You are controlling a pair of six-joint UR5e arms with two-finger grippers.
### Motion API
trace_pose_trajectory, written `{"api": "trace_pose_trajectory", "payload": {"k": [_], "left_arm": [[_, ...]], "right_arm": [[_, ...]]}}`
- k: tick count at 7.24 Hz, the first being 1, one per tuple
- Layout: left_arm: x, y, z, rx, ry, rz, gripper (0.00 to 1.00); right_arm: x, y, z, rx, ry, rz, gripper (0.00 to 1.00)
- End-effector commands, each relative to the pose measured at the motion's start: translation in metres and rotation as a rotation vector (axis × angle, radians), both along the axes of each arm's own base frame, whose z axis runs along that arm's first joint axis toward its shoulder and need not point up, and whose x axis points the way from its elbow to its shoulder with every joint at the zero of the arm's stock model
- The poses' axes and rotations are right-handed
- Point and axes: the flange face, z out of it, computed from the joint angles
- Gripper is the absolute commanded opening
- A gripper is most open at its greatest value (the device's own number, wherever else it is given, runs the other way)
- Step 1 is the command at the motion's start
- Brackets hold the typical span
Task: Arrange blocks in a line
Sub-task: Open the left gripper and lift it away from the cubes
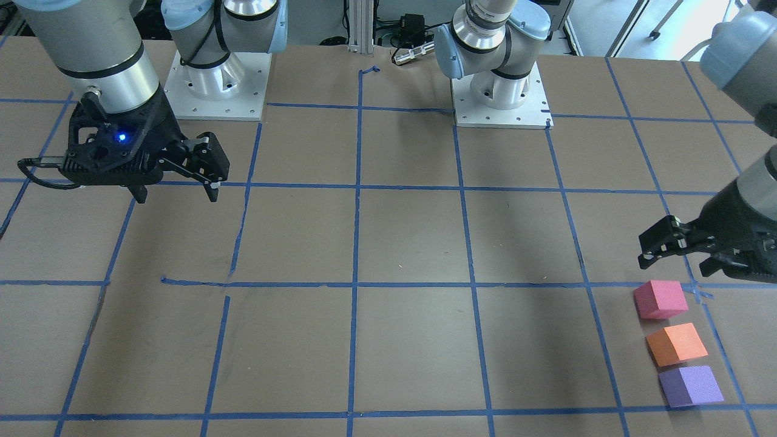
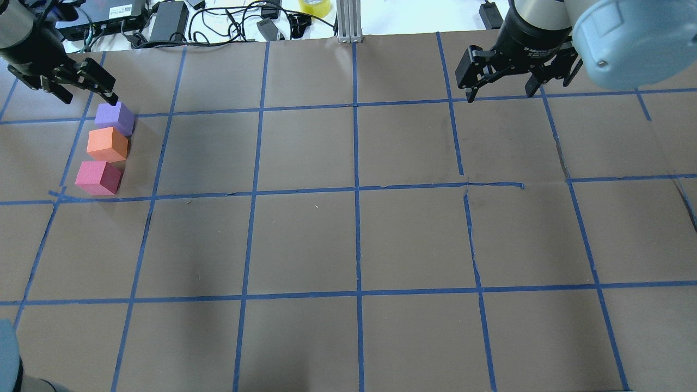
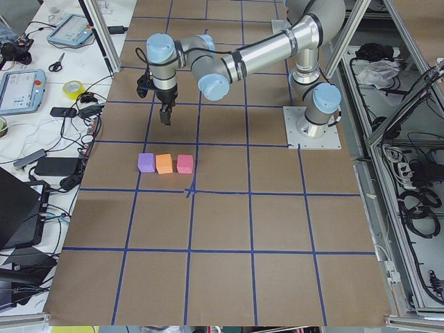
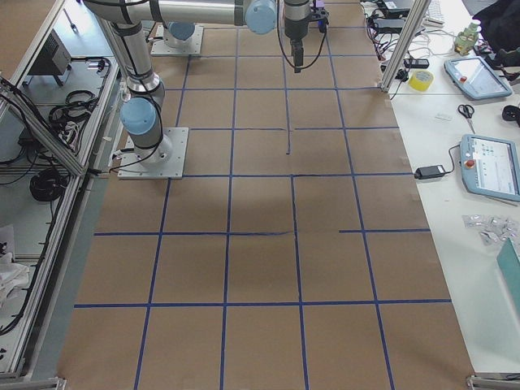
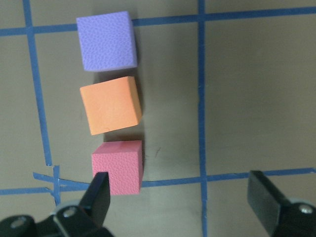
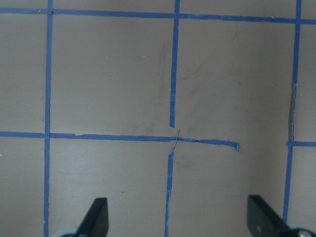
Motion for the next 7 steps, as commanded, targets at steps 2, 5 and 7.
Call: {"api": "trace_pose_trajectory", "payload": {"k": [2,5,7], "left_arm": [[-0.127,0.035,0.037,0.033,0.055,0.11,1.0],[-0.203,0.053,0.039,0.044,0.065,0.12,1.0],[-0.203,0.054,0.042,0.041,0.065,0.126,1.0]], "right_arm": [[0.0,0.0,0.0,0.0,0.0,0.0,1.0],[0.0,0.0,0.0,0.0,0.0,0.0,1.0],[0.0,0.0,0.0,0.0,0.0,0.0,1.0]]}}
